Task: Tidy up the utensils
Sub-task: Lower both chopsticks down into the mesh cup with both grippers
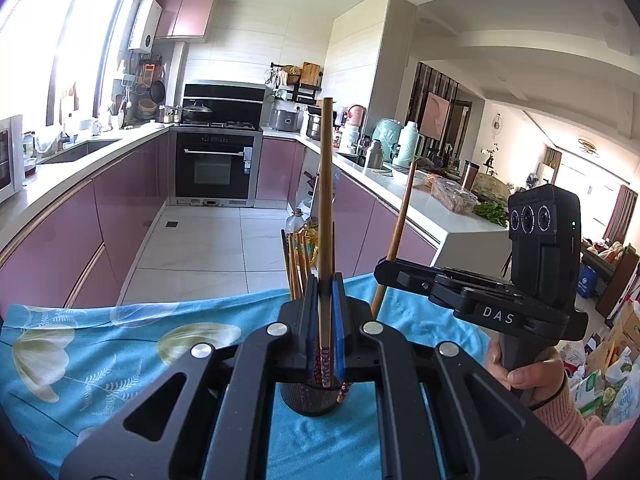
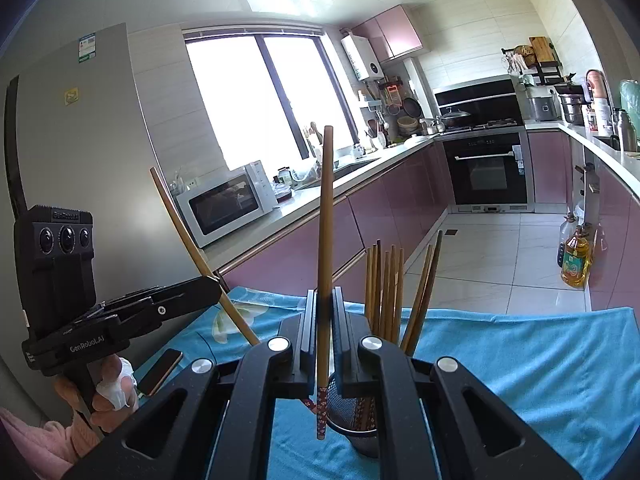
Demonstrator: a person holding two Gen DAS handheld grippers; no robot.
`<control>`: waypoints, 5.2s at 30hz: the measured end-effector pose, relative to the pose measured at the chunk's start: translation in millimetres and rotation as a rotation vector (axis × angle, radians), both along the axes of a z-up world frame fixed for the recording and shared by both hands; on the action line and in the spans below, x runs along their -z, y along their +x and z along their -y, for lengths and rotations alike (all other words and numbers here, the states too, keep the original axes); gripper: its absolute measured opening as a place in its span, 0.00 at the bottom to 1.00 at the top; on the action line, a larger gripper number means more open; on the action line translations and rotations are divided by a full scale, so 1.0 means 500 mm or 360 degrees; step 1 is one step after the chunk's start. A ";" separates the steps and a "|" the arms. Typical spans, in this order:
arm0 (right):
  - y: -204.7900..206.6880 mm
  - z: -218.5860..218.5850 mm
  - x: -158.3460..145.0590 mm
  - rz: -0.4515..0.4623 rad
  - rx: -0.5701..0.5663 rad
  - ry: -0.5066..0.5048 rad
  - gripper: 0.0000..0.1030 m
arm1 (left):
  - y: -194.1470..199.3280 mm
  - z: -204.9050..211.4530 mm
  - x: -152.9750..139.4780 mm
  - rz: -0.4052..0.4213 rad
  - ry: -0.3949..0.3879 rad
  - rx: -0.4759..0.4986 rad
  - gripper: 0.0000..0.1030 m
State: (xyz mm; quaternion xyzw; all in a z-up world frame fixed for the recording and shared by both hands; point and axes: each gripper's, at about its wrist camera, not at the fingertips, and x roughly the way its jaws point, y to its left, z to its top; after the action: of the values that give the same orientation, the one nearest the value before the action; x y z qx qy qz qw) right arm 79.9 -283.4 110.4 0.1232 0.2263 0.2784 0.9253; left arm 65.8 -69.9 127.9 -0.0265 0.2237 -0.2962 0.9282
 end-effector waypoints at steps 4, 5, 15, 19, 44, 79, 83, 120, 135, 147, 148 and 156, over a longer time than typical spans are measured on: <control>0.004 -0.002 0.002 -0.0005 0.0014 -0.0011 0.06 | 0.002 0.001 0.002 0.0001 0.0002 0.0000 0.07; 0.002 -0.004 0.003 -0.0007 0.0016 -0.0014 0.06 | 0.002 0.001 0.002 0.0000 0.0003 -0.0002 0.07; 0.003 -0.006 -0.005 -0.0019 0.0044 -0.0017 0.06 | 0.005 0.004 0.004 -0.0008 0.0016 -0.0002 0.07; 0.005 -0.004 -0.005 -0.0022 0.0056 -0.0020 0.06 | 0.004 0.006 0.006 -0.0011 0.0028 -0.0007 0.07; 0.035 0.008 -0.015 -0.0027 0.0105 0.0013 0.06 | 0.036 0.014 0.003 -0.0058 0.0080 -0.0008 0.07; 0.058 0.000 0.026 -0.0123 0.0102 -0.0020 0.06 | 0.064 -0.008 0.017 -0.0107 0.0163 0.0011 0.07; 0.057 -0.002 0.034 -0.0135 0.0100 -0.0020 0.06 | 0.064 -0.009 0.020 -0.0111 0.0174 0.0013 0.07; 0.066 -0.006 0.084 -0.0231 0.0061 -0.0048 0.06 | 0.113 0.004 0.097 -0.0226 0.0281 0.0012 0.08; 0.082 -0.014 0.100 -0.0278 0.0061 -0.0060 0.06 | 0.141 0.017 0.134 -0.0281 0.0305 0.0007 0.08; 0.086 -0.015 0.106 -0.0275 0.0080 -0.0064 0.08 | 0.140 0.016 0.147 -0.0303 0.0280 0.0008 0.08; 0.085 -0.015 0.107 -0.0274 0.0083 -0.0066 0.08 | 0.140 0.016 0.147 -0.0302 0.0278 0.0007 0.08; 0.073 -0.017 0.105 -0.0266 0.0092 -0.0077 0.15 | 0.135 0.006 0.153 -0.0304 0.0262 0.0004 0.12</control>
State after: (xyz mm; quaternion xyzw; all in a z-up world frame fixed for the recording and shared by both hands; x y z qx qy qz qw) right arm 116.2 -274.8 57.8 0.1302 0.3057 0.2349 0.9135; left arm 133.4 -73.1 51.6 0.0220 0.3347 -0.2742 0.9013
